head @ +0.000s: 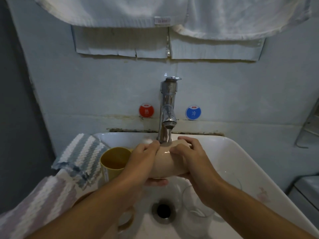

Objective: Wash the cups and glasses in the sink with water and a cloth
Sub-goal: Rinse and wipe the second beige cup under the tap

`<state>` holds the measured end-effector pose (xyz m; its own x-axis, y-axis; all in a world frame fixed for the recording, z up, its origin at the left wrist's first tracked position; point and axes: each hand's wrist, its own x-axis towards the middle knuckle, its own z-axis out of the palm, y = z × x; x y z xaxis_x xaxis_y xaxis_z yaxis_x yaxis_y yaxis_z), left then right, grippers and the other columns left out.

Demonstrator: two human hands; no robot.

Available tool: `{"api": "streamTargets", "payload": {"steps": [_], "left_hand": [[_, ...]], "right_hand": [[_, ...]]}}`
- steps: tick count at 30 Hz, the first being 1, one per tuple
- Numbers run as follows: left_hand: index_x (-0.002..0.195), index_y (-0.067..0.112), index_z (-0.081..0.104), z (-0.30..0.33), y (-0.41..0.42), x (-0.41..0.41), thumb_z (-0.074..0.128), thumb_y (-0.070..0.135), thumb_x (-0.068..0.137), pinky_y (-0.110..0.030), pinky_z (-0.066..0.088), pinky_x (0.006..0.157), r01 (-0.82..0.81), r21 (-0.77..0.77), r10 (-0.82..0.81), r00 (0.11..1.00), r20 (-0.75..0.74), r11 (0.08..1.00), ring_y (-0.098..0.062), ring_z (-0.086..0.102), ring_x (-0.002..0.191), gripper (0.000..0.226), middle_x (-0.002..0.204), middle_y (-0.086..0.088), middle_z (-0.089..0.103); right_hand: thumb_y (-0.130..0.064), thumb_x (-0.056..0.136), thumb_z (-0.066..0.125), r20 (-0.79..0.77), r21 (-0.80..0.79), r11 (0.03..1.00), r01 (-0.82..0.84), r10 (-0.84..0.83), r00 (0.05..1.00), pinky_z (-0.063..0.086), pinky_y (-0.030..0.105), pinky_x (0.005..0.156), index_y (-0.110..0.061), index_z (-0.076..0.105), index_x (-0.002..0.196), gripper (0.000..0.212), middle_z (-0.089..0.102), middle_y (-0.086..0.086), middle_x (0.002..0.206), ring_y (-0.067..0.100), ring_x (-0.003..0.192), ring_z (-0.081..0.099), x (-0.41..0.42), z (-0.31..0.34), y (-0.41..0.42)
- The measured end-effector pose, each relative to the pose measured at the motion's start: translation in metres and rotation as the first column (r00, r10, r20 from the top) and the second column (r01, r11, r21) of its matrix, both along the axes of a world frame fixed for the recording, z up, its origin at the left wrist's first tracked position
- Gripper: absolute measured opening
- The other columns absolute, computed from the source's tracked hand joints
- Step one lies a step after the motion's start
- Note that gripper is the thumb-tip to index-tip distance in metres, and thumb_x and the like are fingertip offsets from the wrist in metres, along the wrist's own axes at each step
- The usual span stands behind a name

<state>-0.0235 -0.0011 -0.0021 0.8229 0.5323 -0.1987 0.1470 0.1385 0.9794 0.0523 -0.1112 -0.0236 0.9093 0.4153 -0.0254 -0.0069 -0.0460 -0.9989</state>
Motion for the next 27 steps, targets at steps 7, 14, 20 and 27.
{"api": "streamTargets", "payload": {"steps": [7,14,20,27], "left_hand": [[0.113,0.024,0.059,0.000,-0.002,-0.001,0.054,0.032,0.098,-0.046,0.062,0.066,0.000,0.129,-0.011,0.996,0.088,0.992,-0.024,0.059,0.092,0.018,0.106,-0.001,0.052],[0.130,0.019,0.047,-0.003,-0.002,0.003,0.057,0.039,0.094,-0.033,0.060,0.065,-0.051,0.107,0.046,0.998,0.050,0.993,-0.028,0.063,0.096,0.042,0.115,-0.010,0.054],[0.123,0.026,0.049,0.002,-0.001,0.002,0.048,0.041,0.099,-0.044,0.062,0.068,-0.056,-0.007,0.056,0.998,0.041,0.998,-0.027,0.057,0.097,0.028,0.114,-0.008,0.050],[0.124,0.026,0.053,-0.003,-0.004,0.003,0.050,0.033,0.100,-0.045,0.061,0.075,-0.041,0.205,0.021,0.995,0.102,0.978,-0.020,0.056,0.094,0.025,0.113,0.000,0.050]], "right_hand": [[-0.053,0.097,0.048,-0.148,-0.016,1.000,-0.007,0.005,0.989,0.062,0.046,0.074,-0.030,0.048,0.126,0.037,0.050,0.007,0.126,0.031,0.107,0.059,0.000,0.006,-0.003],[-0.035,0.097,0.053,-0.137,0.084,0.994,-0.066,0.077,0.988,0.062,0.044,0.074,-0.026,0.054,0.119,0.024,0.050,0.007,0.123,0.031,0.109,0.056,0.000,0.012,-0.006],[-0.030,0.090,0.056,-0.227,0.116,0.991,-0.060,0.085,0.970,0.061,0.049,0.079,-0.025,0.052,0.124,0.035,0.048,0.010,0.126,0.035,0.111,0.054,-0.001,0.010,-0.006],[-0.051,0.095,0.053,-0.210,-0.042,0.999,-0.019,0.010,0.978,0.061,0.048,0.078,-0.029,0.049,0.125,0.037,0.049,0.006,0.125,0.031,0.106,0.058,-0.002,0.011,-0.004]]}}
